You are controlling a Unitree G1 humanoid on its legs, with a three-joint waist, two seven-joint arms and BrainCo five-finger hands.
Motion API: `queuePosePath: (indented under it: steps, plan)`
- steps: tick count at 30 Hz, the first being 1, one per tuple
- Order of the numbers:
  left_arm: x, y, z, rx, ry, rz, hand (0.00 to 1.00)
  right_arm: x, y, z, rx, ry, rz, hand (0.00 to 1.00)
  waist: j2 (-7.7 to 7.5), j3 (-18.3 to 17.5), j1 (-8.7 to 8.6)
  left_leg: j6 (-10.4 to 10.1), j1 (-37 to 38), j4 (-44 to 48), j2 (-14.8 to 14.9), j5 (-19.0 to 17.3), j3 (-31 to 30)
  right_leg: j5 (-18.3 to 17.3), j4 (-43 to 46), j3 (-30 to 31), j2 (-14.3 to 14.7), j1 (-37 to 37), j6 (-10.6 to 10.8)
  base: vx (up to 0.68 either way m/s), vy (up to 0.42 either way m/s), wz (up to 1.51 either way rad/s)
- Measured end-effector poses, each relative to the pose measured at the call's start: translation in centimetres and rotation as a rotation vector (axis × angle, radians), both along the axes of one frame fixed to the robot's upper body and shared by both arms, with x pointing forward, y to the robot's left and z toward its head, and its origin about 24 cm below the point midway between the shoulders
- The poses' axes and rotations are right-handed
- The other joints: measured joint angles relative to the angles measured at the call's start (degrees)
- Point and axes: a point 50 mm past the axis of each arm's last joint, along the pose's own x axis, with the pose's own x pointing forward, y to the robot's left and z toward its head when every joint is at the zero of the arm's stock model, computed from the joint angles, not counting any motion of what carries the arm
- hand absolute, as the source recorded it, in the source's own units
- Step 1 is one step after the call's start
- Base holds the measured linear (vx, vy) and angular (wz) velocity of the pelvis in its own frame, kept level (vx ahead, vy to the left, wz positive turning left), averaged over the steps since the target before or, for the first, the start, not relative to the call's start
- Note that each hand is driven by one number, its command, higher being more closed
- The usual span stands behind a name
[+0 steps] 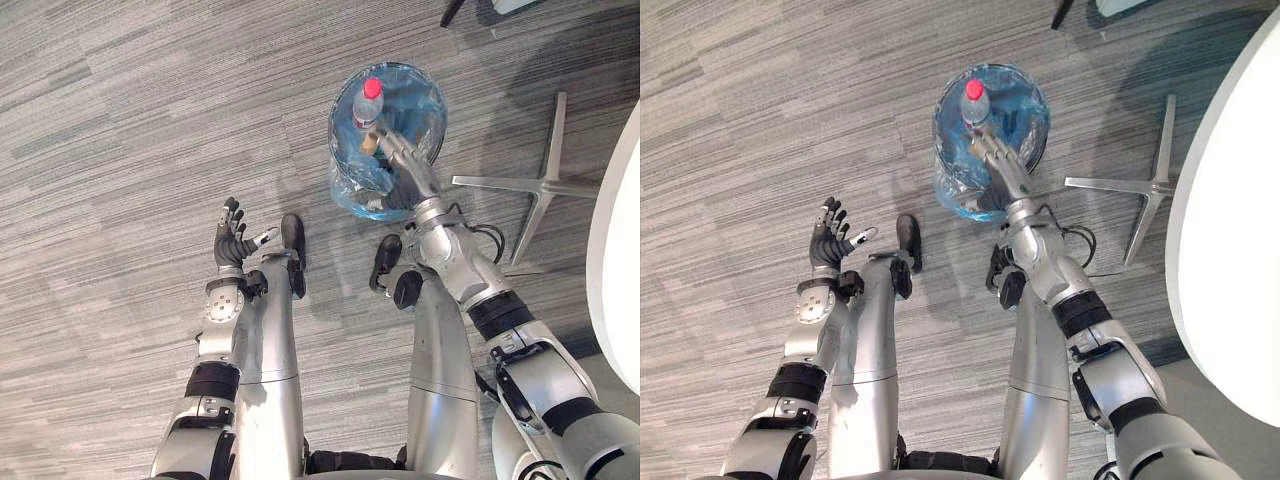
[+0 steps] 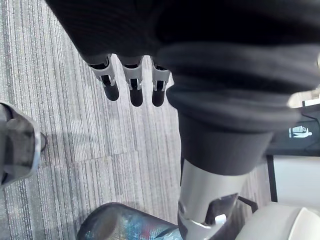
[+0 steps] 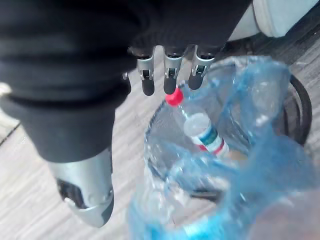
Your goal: Gather rubbish on tea table into small bin, then transfer packed bag to large trash can.
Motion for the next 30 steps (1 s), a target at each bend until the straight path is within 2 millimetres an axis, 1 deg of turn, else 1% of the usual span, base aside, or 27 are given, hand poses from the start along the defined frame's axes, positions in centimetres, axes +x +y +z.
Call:
queuePosePath:
  steps: [3, 5, 7, 12, 13, 16, 21, 27, 30]
  plan:
    - [0.0, 0.0, 0.0, 0.001, 0.0, 0.0, 0.0, 0.4, -0.4, -2.0, -0.074, 0.076, -0.034, 0.0, 0.0, 0.0, 0.05, -0.6, -0.2, -1.0, -0.3, 0.6, -0.5, 0.1, -0.4, -0.6, -0.2, -0.1, -0.3, 0.02, 0.007, 0.1]
    - [0.0, 0.0, 0.0, 0.001, -0.003, 0.0, 0.0, 0.7, -0.7, -2.6, -0.112, 0.108, -0.058, 0.0, 0.0, 0.0, -0.08, -0.8, -0.8, -1.5, -0.6, 0.9, -0.8, 0.1, -0.4, -0.9, -0.3, -0.6, -0.3, 0.02, 0.013, 0.11]
    - [0.1, 0.0, 0.1, 0.002, -0.007, -0.001, 0.0, 1.1, -1.0, -2.7, -0.135, 0.121, -0.084, 0.0, 0.0, 0.0, -0.33, -0.8, -1.6, -2.2, -1.0, 1.6, -0.9, 0.1, -0.4, -1.2, -0.7, -1.5, -0.3, 0.01, 0.016, 0.13]
    - [0.1, -0.1, 0.1, 0.008, -0.007, -0.008, 0.0, 1.9, -1.6, -2.5, -0.156, 0.141, -0.144, 0.0, 0.0, 0.0, -0.06, -1.0, -4.0, -2.3, -1.2, 2.2, -1.6, 0.1, 0.3, -1.8, -1.0, -3.9, -0.3, 0.0, 0.023, 0.06]
    - [0.1, -0.1, 0.2, 0.009, -0.008, -0.008, 0.0, 2.0, -1.6, -2.3, -0.164, 0.137, -0.15, 1.0, 0.0, 0.0, -0.07, -1.0, -4.2, -2.3, -1.3, 2.3, -1.7, 0.0, 0.5, -1.9, -1.0, -4.2, -0.3, -0.01, 0.026, 0.04]
    - [0.1, 0.0, 0.2, 0.005, -0.015, -0.007, 0.0, 2.3, -1.7, -2.0, -0.189, 0.121, -0.171, 1.0, 0.0, 0.0, 0.04, -1.2, -5.1, -2.3, -1.6, 2.5, -1.8, -0.2, 1.1, -1.9, -1.3, -5.2, -0.2, -0.02, 0.031, 0.06]
    - [0.1, 0.2, 0.4, 0.007, -0.024, -0.003, 0.0, 2.4, -1.5, -1.7, -0.179, 0.1, -0.182, 1.0, 0.0, 0.0, 0.04, -1.1, -6.1, -2.2, -1.8, 2.9, -2.2, -0.4, 1.6, -2.4, -1.7, -6.1, -0.5, 0.0, 0.029, 0.06]
    - [0.1, 0.2, 0.5, 0.006, -0.025, -0.001, 0.0, 2.2, -0.5, -1.9, -0.154, 0.102, -0.16, 1.0, 0.0, 0.0, -0.02, -1.0, -6.1, -2.1, -1.8, 3.1, -2.2, -0.4, 1.7, -2.4, -1.8, -6.0, -0.6, 0.01, 0.029, 0.01]
    - [0.1, 0.2, 0.5, 0.005, -0.025, 0.004, 0.0, 2.2, -0.6, -1.8, -0.12, 0.102, -0.164, 1.0, 0.0, 0.0, -0.03, -1.0, -6.1, -2.0, -1.8, 3.1, -2.2, -0.4, 1.7, -2.4, -1.7, -6.0, -0.6, 0.0, 0.034, -0.01]
